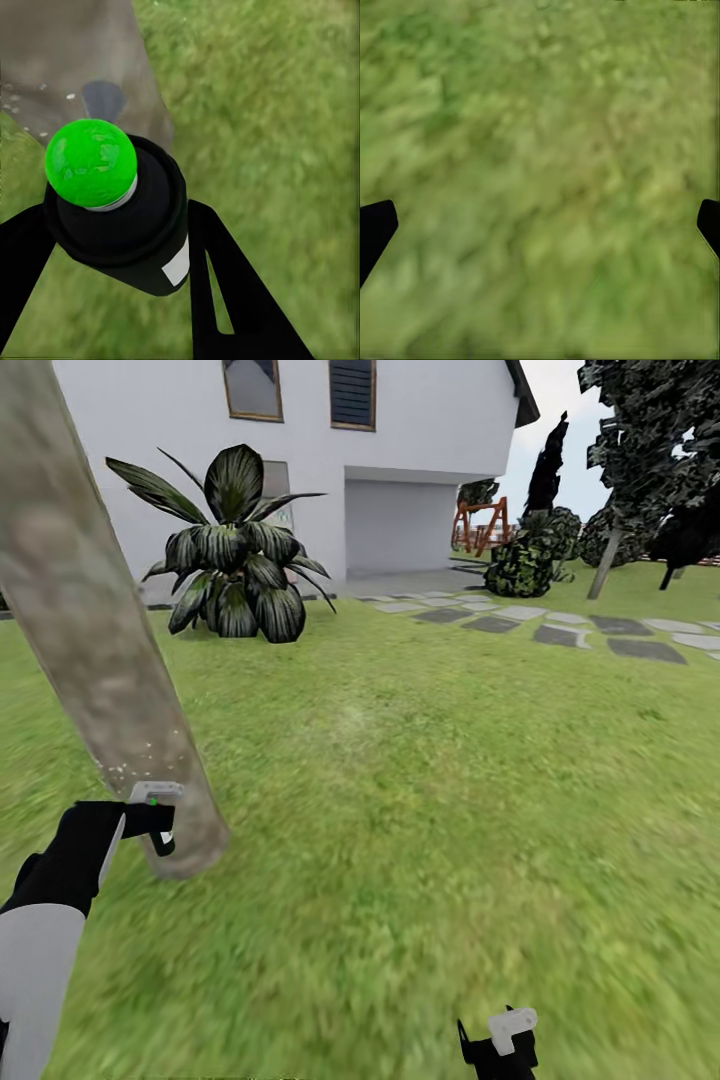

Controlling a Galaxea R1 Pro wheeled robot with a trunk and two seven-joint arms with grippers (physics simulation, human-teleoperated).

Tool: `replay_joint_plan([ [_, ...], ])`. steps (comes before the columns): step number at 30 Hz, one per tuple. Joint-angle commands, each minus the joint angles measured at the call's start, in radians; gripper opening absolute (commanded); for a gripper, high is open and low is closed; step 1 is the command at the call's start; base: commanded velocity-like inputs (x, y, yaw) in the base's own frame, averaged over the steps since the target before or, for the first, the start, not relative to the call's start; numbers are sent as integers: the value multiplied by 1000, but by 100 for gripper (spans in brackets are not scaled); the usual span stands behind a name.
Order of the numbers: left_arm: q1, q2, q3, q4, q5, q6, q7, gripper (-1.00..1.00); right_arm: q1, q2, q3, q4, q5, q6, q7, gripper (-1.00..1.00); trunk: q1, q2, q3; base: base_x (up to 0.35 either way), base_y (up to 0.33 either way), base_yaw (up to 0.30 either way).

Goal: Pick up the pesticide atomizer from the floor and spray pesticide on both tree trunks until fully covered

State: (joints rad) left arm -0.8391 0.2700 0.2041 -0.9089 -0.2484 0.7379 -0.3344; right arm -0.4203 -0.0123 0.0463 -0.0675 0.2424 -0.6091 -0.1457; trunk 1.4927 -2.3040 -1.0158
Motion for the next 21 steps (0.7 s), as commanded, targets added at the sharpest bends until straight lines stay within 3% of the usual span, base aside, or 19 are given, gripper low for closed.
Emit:
replay_joint_plan([
  [1, 0, 0, 1, -2, 0, 0, 0, -100, 0, 0, 0, 0, 0, 0, 0, 100, 0, 0, 0, 0, -273, 227],
  [5, 0, 2, 6, -18, -2, 1, 1, -100, 0, 0, 1, 0, 0, 0, 0, 100, 0, 0, 0, 7, -273, 265],
  [11, 0, 6, 65, -19, -5, 1, 4, -100, 0, 0, 1, 0, 0, 0, 0, 100, 0, 0, 0, 107, -273, 277],
  [15, 0, 1, 68, -36, -2, 1, 66, -100, 0, 0, 1, 0, 0, 0, 0, 100, 0, 0, 0, 137, -273, 278],
  [21, 1, -1, 67, -42, 0, 1, 75, -100, 0, 0, 0, 0, 0, 0, 0, 100, 0, 0, 0, 125, -273, 192],
])
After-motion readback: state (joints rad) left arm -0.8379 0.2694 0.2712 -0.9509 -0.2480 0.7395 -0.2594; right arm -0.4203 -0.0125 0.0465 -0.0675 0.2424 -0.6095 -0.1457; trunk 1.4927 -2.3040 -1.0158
